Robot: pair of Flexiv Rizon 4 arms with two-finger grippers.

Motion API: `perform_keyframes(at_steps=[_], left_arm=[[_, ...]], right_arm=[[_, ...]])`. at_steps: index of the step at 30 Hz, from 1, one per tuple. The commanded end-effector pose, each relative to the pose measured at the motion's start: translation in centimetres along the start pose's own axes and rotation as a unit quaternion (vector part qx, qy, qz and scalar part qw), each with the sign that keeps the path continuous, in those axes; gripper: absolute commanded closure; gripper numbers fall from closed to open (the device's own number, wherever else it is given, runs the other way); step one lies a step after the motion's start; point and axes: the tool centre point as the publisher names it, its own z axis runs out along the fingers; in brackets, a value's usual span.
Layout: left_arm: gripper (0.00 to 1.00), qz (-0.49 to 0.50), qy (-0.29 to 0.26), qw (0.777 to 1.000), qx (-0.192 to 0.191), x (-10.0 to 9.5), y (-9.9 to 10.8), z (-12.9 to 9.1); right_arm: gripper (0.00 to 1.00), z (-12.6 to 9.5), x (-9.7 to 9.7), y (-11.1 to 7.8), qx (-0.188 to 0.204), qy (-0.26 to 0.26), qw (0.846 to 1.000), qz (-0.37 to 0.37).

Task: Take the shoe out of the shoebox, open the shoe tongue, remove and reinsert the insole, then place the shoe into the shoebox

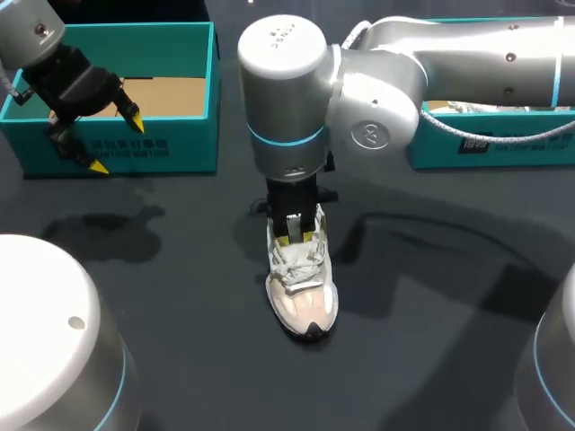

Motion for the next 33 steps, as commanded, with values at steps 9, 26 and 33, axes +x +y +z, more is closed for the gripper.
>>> perform_keyframes(at_steps=[9, 26, 33], left_arm=[[0.0, 0.0, 0.0, 1.0, -0.001, 0.1, 0.0, 0.0], [0.0, 0.0, 0.0, 1.0, -0.001, 0.1, 0.0, 0.0], [0.0, 0.0, 0.0, 1.0, -0.001, 0.1, 0.0, 0.0]], right_arm=[[0.71, -0.1, 0.0, -0.1, -0.018, -0.022, 1.0, 0.0], [0.61, -3.4, -0.6, 1.0, -0.062, -0.05, 0.997, -0.005], [0.61, -7.3, -0.8, 0.8, -0.094, -0.059, 0.991, -0.069]])
